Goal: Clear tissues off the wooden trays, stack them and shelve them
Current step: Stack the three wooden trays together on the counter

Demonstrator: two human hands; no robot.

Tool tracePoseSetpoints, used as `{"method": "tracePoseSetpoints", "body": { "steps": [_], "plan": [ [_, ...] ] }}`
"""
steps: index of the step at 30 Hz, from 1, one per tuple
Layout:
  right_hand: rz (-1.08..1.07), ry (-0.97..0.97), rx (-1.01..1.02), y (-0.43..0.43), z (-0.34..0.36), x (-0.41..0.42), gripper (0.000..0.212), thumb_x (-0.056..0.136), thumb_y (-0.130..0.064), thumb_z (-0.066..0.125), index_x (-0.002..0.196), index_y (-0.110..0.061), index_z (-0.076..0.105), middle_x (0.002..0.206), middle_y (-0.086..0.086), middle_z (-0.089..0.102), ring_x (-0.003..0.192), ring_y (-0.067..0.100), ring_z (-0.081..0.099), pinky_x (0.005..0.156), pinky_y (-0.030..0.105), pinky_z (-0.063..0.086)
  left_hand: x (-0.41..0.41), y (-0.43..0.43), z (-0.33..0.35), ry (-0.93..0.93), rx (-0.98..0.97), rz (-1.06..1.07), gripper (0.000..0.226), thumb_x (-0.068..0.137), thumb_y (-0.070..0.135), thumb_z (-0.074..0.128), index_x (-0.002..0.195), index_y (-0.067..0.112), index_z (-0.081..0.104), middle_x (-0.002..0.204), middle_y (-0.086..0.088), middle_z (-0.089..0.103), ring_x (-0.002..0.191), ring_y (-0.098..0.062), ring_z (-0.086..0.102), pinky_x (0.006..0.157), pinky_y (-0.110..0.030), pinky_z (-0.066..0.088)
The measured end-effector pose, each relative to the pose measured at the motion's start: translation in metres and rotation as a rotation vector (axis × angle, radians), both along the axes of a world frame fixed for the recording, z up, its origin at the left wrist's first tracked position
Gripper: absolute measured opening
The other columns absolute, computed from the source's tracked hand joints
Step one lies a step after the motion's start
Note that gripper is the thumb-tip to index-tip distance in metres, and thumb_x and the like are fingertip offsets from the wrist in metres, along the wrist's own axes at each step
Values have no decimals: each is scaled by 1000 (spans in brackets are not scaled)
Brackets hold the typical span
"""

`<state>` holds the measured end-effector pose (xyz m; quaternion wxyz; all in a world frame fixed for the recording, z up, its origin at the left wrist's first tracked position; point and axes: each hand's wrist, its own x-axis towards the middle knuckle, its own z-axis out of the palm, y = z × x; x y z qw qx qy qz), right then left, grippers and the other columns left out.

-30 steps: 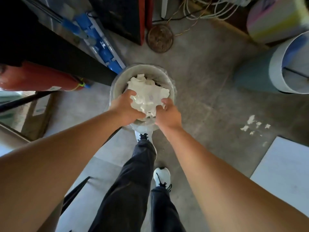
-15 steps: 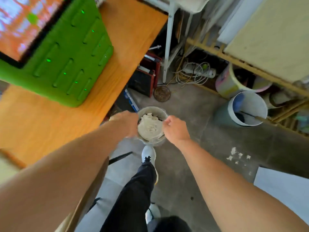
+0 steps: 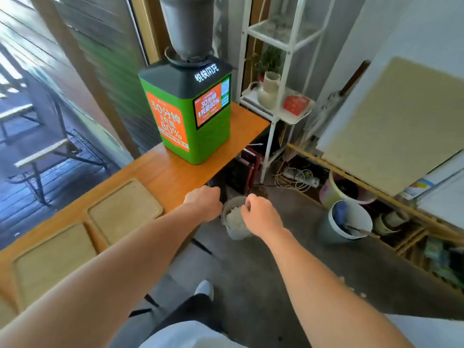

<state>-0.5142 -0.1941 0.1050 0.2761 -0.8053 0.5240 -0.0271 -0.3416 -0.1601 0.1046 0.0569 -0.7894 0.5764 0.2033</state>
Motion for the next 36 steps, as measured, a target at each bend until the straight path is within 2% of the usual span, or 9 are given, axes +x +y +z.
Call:
{"method": "tracePoseSetpoints", "body": {
  "steps": [6, 10, 13, 17, 22, 24, 29, 34, 36],
  "plan": [
    [114, 69, -27, 33, 17, 29, 24, 100, -35, 42, 109, -14, 50, 114, 11, 59, 97, 32, 61, 72, 40, 46, 35, 45, 16, -36, -65, 42, 10, 90, 30, 45, 89, 20, 46, 103, -10, 64, 92, -34, 64, 61, -36, 42],
    [178, 71, -23, 31, 21, 78, 34, 101, -37, 40, 121, -11, 48, 122, 13, 57, 105, 34, 59, 75, 39, 44, 72, 67, 21, -19, -117, 132, 13, 88, 34, 45, 86, 22, 44, 99, -9, 65, 88, -33, 64, 59, -36, 42],
    [237, 72, -39, 43, 23, 130, 30, 101, -37, 40, 113, -13, 51, 118, 12, 58, 102, 33, 59, 79, 41, 47, 105, 95, 17, 8, -111, 224, 14, 87, 37, 46, 88, 23, 44, 99, -7, 64, 88, -31, 63, 62, -36, 45],
    [397, 89, -65, 68, 23, 200, 27, 100, -38, 40, 108, -15, 51, 113, 10, 59, 99, 32, 59, 73, 39, 45, 155, 136, 6, 18, -100, 341, 18, 91, 36, 46, 97, 21, 52, 107, -6, 66, 96, -30, 64, 68, -37, 48],
    [536, 93, -28, 83, 21, 268, 32, 98, -37, 39, 115, -13, 53, 118, 13, 58, 103, 35, 59, 79, 42, 47, 212, 181, -7, -3, -53, 478, 23, 95, 35, 44, 107, 17, 53, 106, -10, 67, 94, -32, 65, 64, -35, 46],
    [554, 99, -24, 81, 13, 282, 34, 98, -37, 39, 117, -12, 53, 120, 14, 58, 105, 36, 59, 80, 42, 48, 228, 195, -12, 2, -42, 553, 23, 94, 34, 45, 106, 16, 54, 106, -10, 67, 93, -32, 65, 63, -34, 45],
    [630, 151, -5, 63, -11, 300, 35, 97, -38, 39, 120, -14, 51, 120, 11, 59, 103, 33, 59, 71, 37, 41, 244, 211, -24, 50, 12, 739, 17, 94, 30, 45, 101, 17, 53, 107, -7, 65, 95, -30, 64, 64, -36, 46],
    [686, 214, 42, 28, -28, 308, 35, 97, -38, 40, 122, -16, 50, 118, 9, 58, 99, 30, 57, 72, 37, 39, 234, 200, -31, 139, 74, 915, 22, 94, 31, 46, 106, 17, 56, 106, -6, 65, 94, -28, 63, 79, -41, 54],
    [712, 232, 58, 16, -36, 310, 32, 97, -38, 40, 120, -17, 49, 118, 8, 58, 94, 27, 55, 71, 37, 39, 227, 193, -38, 170, 94, 949, 20, 93, 31, 45, 103, 17, 55, 104, -7, 64, 93, -29, 63, 78, -40, 54]
  ]
}}
